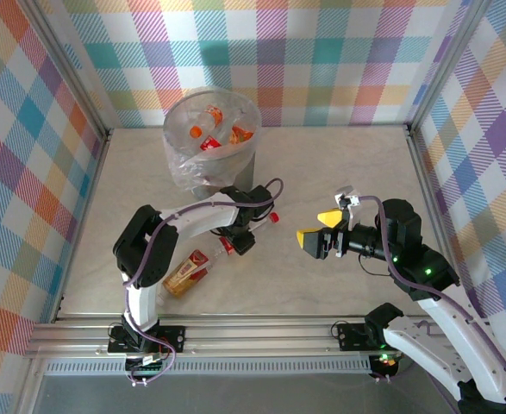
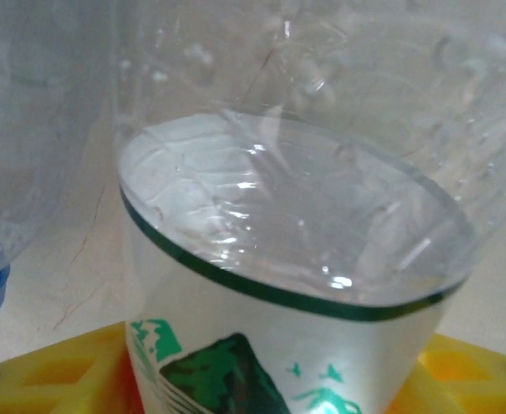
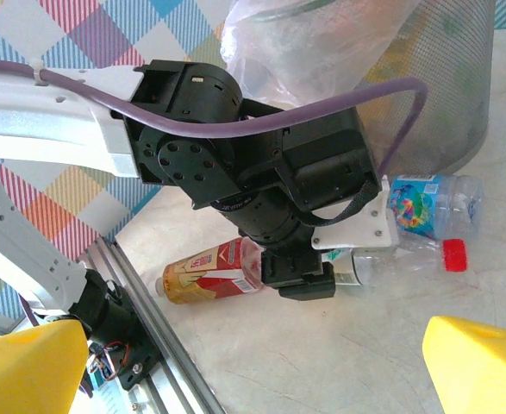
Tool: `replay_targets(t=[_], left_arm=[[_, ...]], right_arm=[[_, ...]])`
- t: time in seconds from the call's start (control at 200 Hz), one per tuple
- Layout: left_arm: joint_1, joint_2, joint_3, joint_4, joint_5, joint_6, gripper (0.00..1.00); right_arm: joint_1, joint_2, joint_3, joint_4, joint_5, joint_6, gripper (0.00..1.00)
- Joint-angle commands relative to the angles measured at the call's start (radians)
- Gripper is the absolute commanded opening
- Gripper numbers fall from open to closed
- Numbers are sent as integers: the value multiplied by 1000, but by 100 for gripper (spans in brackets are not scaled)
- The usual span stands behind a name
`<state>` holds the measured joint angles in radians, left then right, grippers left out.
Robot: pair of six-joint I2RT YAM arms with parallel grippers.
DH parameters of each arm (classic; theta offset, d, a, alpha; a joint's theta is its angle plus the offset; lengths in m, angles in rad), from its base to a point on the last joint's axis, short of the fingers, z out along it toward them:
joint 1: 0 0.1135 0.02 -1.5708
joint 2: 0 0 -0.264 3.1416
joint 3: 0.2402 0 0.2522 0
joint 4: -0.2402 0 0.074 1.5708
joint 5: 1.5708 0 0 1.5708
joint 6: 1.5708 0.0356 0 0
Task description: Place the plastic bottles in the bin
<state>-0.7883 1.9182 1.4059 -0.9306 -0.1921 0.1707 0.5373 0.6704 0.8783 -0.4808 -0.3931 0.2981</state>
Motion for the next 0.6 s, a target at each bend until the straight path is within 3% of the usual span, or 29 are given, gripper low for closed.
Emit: replay_targets(t=[0.0,0.335,0.595], left_arm=[[-31,22,64,27,81,-13,59],[-51,-1,266,66,383,-98,59],[-47,-37,466,93,508,-174,60]], right_arm=[[4,-10,-9,-2,9,-17,100],[4,-57,-13,-2,66,-12,100],[4,-118,12,-4,134,-10,100]])
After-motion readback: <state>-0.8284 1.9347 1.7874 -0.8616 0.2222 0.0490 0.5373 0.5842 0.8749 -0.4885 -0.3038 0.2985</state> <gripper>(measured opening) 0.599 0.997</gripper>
